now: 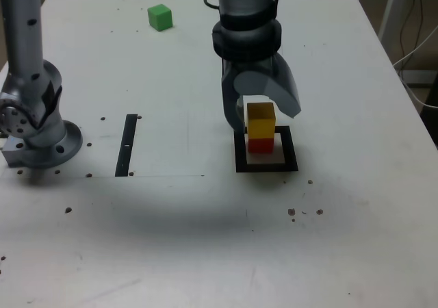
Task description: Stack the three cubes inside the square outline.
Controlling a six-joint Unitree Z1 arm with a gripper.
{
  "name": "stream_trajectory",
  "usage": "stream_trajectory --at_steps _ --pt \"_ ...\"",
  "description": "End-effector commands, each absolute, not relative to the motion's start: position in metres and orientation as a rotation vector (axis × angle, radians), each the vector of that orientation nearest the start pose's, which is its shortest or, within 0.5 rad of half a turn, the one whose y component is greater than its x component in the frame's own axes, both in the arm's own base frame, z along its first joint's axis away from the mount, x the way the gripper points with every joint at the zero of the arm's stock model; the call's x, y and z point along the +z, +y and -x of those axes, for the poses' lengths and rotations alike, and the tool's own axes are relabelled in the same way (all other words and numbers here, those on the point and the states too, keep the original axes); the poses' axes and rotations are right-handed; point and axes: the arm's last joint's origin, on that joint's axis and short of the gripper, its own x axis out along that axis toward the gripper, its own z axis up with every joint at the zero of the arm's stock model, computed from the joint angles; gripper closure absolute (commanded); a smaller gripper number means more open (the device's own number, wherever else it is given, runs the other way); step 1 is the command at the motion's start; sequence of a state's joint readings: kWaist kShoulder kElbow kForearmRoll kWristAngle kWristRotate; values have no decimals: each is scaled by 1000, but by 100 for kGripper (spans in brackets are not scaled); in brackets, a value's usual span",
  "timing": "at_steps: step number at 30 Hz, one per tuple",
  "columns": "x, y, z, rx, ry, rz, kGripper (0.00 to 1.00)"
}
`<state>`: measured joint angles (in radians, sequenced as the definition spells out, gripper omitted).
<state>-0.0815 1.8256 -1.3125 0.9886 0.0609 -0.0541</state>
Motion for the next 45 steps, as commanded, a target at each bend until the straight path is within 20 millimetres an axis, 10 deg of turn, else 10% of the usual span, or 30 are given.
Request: stream_trajectory --at_steps 1,11,45 --pt "274 -17 -306 47 1487 -65 1" --pt "285 18 -286 146 1535 -37 0" --pt "284 232 -228 420 1597 258 0"
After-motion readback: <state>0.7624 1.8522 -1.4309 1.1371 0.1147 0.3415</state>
